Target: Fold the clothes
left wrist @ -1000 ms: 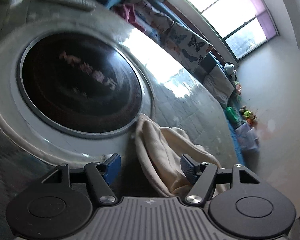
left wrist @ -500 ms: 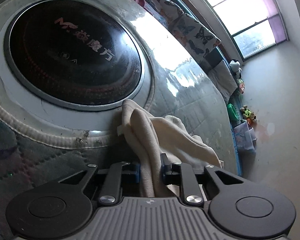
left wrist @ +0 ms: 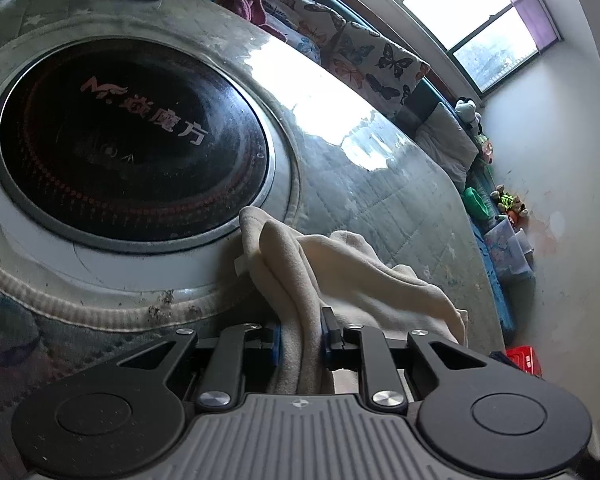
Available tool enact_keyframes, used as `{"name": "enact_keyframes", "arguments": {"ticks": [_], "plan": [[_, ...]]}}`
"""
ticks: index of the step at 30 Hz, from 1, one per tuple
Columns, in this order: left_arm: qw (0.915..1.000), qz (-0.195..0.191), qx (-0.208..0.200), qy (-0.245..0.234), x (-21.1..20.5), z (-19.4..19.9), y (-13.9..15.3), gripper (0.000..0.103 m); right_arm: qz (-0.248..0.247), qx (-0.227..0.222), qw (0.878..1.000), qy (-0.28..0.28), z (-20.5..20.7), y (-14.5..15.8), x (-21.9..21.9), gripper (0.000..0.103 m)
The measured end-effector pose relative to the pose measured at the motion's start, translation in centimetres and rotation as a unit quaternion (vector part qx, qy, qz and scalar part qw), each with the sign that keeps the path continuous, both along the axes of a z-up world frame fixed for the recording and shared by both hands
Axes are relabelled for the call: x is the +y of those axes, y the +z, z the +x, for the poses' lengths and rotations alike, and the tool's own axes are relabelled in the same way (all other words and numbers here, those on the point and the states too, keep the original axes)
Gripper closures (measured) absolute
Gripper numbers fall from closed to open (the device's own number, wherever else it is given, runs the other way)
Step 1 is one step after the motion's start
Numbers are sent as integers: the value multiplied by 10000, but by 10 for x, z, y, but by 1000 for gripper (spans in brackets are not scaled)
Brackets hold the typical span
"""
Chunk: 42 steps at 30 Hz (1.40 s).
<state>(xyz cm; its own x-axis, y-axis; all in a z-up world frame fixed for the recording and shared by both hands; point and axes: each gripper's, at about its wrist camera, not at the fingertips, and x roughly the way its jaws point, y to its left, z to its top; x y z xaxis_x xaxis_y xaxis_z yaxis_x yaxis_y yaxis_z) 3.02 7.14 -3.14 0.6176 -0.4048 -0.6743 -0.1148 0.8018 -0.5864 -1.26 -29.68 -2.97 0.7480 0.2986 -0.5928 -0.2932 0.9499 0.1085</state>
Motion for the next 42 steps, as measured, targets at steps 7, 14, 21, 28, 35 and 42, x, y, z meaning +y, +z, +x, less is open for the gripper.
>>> {"name": "enact_keyframes", "arguments": {"ticks": [7,14,21,28,35,42], "plan": [[9998,199,-58,-51,-4,2,2,81,487,341,9978,-302,17,-24,-26,61],[9994,324,-128,-85,-7,3,3,82,714,394,9963,-288,21,-35,-25,76],[9971,604,-361,-277,-17,6,13,85,555,20,9979,-339,2,-22,-18,93],[9915,620,-827,-792,-53,15,36,86,231,-498,9965,-636,-28,10,-35,93],[9838,422,-978,-1443,-116,28,42,86,-245,-708,9889,-1284,-47,36,-83,94],[9747,248,-980,-1993,-171,40,39,86,-664,-633,9795,-1793,-46,37,-128,94]]}}
